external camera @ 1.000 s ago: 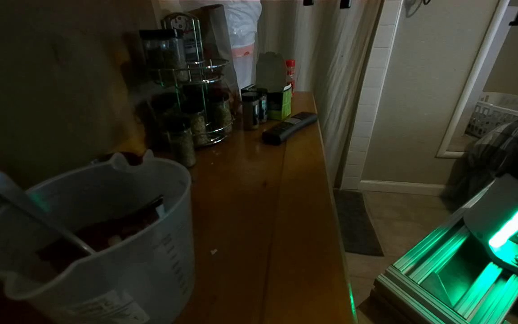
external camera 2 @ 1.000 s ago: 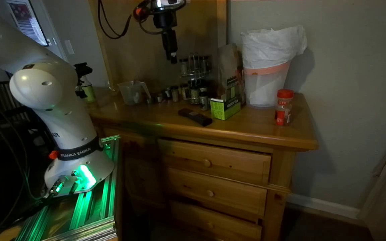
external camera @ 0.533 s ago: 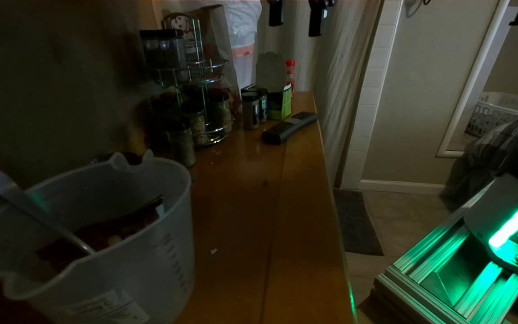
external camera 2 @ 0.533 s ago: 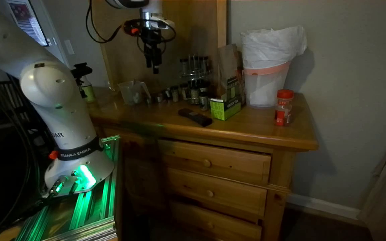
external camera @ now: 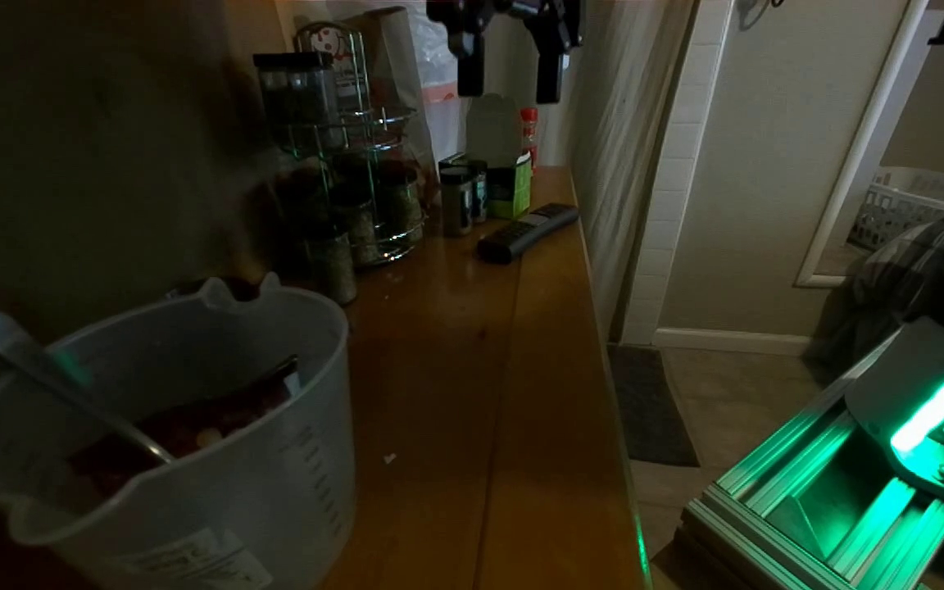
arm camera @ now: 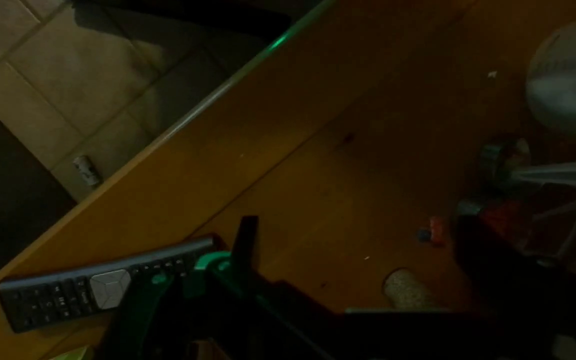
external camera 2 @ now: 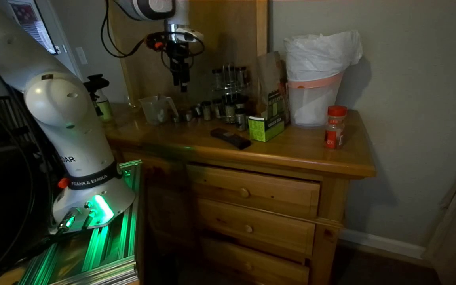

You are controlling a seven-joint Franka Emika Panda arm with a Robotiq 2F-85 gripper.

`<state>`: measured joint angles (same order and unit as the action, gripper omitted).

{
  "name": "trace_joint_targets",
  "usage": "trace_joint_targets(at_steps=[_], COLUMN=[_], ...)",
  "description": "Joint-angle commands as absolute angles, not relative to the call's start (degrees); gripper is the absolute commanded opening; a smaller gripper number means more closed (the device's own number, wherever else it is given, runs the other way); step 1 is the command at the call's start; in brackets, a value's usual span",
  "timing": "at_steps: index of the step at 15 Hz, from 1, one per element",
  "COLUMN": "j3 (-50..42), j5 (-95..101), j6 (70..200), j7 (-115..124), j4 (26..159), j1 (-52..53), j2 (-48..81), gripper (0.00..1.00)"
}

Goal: Pick up a spice bottle on the table

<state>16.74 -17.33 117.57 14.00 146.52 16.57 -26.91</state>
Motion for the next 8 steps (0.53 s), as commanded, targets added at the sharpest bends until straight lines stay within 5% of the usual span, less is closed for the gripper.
trace_joint_targets(at_steps=[1, 8], j3=[25.94, 29.56], j5=[-9.03, 1.19], j6=[127.28, 131.04], j7=[25.92, 36.83], j4=[148.16, 148.58], j1=[15.25, 14.89], j2=[-21.64, -17.65], gripper=[1.0, 1.0])
